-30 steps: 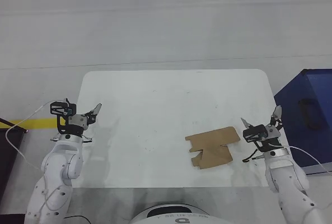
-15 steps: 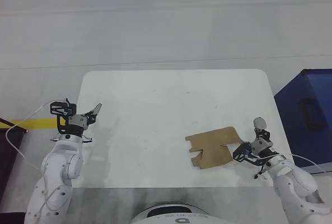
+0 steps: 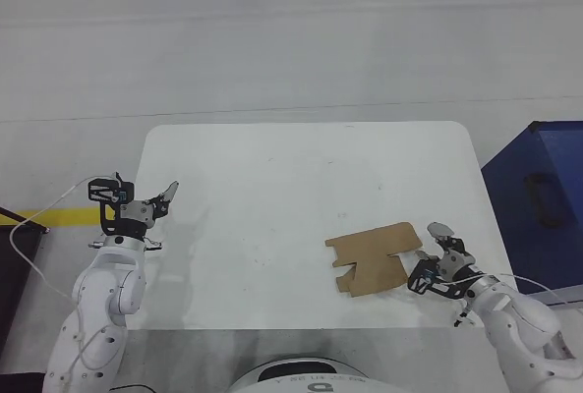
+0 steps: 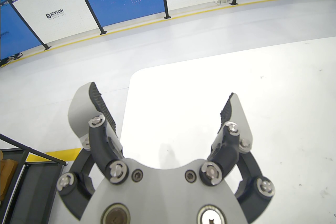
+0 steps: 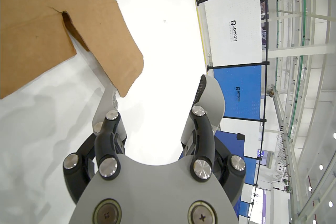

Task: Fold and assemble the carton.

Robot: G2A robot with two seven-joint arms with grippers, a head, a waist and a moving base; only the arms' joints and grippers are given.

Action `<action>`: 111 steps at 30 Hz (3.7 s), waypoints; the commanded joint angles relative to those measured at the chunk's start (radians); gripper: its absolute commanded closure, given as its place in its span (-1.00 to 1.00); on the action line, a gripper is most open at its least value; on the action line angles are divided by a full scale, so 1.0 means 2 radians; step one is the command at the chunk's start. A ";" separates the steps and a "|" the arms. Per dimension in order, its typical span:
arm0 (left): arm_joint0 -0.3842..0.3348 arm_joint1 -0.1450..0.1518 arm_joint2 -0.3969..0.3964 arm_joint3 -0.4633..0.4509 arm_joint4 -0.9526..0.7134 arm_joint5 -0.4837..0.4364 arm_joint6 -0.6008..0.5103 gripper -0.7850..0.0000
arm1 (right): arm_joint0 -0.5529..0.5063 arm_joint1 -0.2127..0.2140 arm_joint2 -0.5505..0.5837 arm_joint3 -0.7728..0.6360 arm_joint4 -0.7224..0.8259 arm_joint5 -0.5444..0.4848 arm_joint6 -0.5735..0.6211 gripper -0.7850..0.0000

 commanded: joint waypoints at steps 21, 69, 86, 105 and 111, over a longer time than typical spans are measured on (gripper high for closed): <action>0.000 0.000 0.000 0.000 0.000 0.000 0.000 -1.00 | 0.034 -0.002 -0.079 0.011 -0.061 0.011 0.044 0.15; 0.000 0.000 0.000 0.000 0.000 0.000 0.000 -1.00 | 0.168 -0.039 -0.082 0.002 -0.204 0.630 0.122 1.00; 0.000 0.000 0.000 0.000 0.000 0.000 0.000 -1.00 | 0.152 -0.057 -0.109 -0.099 -0.200 0.606 0.223 1.00; 0.000 0.000 0.000 0.000 0.000 0.000 0.000 -1.00 | 0.290 -0.036 -0.103 -0.107 0.409 -0.175 0.056 1.00; 0.000 0.000 0.000 0.000 0.000 0.000 0.000 -1.00 | 0.355 -0.032 -0.144 -0.002 0.689 -0.348 0.172 1.00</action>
